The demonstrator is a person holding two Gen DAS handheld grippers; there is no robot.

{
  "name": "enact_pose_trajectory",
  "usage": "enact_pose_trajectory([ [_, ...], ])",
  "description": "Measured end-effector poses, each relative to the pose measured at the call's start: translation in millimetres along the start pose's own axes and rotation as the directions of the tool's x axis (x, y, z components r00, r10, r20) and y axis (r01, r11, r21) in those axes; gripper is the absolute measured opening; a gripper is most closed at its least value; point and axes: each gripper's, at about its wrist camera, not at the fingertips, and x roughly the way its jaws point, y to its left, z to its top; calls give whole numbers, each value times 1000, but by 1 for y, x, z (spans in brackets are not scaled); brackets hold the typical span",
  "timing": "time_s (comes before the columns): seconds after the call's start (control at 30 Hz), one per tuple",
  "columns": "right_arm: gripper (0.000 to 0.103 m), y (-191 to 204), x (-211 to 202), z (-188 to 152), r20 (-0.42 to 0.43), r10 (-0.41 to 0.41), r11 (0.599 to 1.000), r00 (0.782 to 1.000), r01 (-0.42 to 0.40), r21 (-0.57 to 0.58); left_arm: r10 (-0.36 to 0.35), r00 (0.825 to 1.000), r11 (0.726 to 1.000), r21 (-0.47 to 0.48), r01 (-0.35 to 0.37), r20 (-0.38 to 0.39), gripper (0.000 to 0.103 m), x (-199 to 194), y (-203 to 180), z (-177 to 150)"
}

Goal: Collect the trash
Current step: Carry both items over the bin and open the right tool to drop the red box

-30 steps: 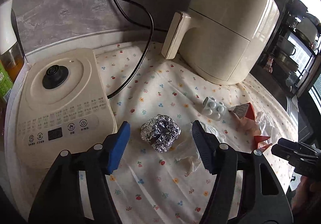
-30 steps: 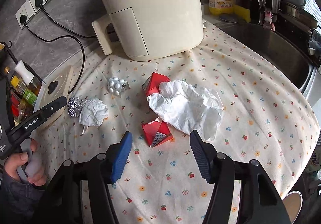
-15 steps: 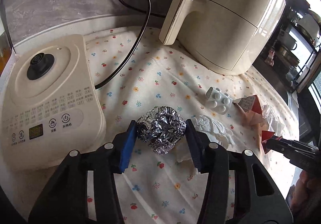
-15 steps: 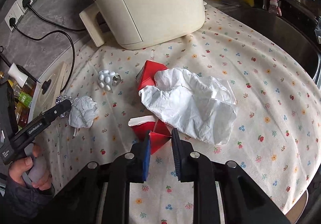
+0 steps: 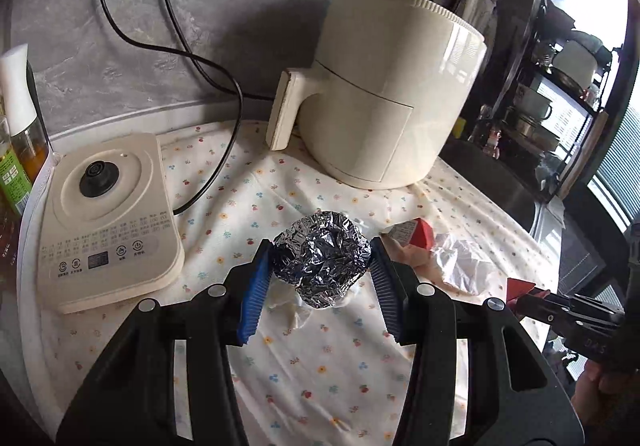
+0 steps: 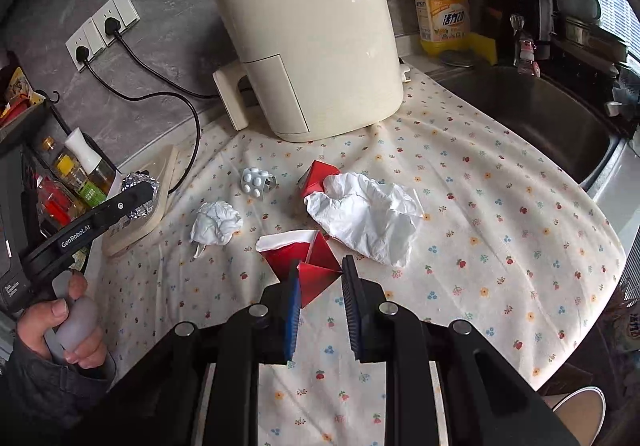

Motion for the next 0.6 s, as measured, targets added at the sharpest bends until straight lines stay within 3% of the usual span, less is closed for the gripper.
enact_pose_trajectory([
  [0.17, 20, -23, -42, -19, 49, 10, 1000, 999, -9, -18, -76, 997, 994, 79, 78, -25, 49, -2, -53, -8],
  [0.33, 20, -60, -82, -38, 91, -31, 999, 995, 29, 21, -143, 989, 975, 162, 149, -46, 49, 1, -116, -11],
  [0.6, 20, -146, -143, -75, 116, -146, 975, 982, 123, 188, -283, 954, 905, 300, 301, -102, 49, 1, -237, -33],
])
